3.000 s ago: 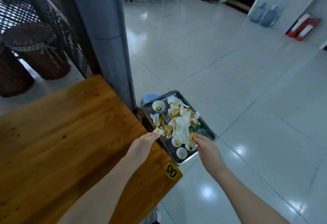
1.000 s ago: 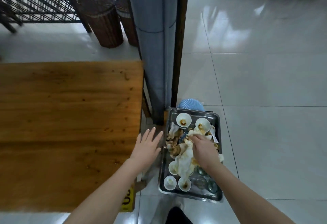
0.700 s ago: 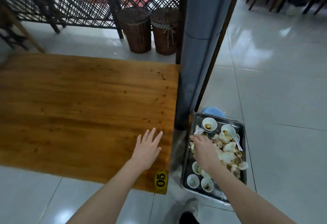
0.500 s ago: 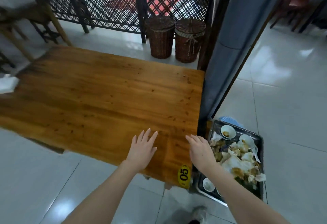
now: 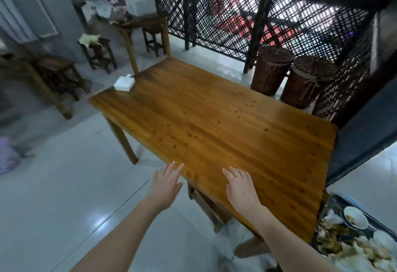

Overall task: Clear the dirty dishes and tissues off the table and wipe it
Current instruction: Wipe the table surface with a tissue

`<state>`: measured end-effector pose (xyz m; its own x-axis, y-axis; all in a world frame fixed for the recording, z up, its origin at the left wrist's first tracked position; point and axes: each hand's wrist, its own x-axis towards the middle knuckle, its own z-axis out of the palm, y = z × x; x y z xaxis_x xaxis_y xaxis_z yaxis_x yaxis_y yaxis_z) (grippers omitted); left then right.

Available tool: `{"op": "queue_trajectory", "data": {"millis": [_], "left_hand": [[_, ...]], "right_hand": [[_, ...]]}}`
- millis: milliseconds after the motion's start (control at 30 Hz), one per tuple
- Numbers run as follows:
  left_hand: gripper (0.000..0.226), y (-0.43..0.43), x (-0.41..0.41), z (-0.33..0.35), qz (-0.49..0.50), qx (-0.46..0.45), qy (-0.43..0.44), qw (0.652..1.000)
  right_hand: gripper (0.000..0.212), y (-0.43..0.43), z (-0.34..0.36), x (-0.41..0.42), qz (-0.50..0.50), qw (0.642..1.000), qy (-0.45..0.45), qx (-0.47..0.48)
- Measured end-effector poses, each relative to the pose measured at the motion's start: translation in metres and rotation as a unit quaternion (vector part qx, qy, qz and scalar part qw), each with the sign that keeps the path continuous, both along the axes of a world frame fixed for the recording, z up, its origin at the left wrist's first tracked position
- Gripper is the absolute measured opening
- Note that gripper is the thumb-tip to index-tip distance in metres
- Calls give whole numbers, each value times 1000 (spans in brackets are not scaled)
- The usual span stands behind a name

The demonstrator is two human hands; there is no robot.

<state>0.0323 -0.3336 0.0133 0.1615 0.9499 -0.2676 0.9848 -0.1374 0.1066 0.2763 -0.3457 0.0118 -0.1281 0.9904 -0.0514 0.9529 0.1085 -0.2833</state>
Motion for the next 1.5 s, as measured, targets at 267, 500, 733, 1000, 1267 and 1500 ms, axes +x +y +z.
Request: {"op": "queue_trajectory", "data": {"millis": [267, 500, 733, 1000, 1267, 1500], "left_hand": [[57, 15, -87, 16, 88, 29, -2, 996], [59, 62, -151, 12, 137, 29, 43, 989], [60, 124, -220, 25, 192, 28, 51, 980], [61, 162, -267, 16, 236, 12, 37, 971], [62, 202, -342, 0, 239, -6, 22, 971], [62, 280, -434, 6, 186, 13, -3, 982]], "right_hand": [[47, 68, 14, -79, 74, 997, 23, 2], [47, 147, 5, -145, 119, 993, 14, -5], [46, 240, 13, -210, 123, 992, 28, -16], [45, 304, 12, -274, 195, 980, 12, -28], [44, 350, 6, -345, 200, 978, 3, -57], [45, 405, 18, -425, 117, 991, 9, -61]]}}
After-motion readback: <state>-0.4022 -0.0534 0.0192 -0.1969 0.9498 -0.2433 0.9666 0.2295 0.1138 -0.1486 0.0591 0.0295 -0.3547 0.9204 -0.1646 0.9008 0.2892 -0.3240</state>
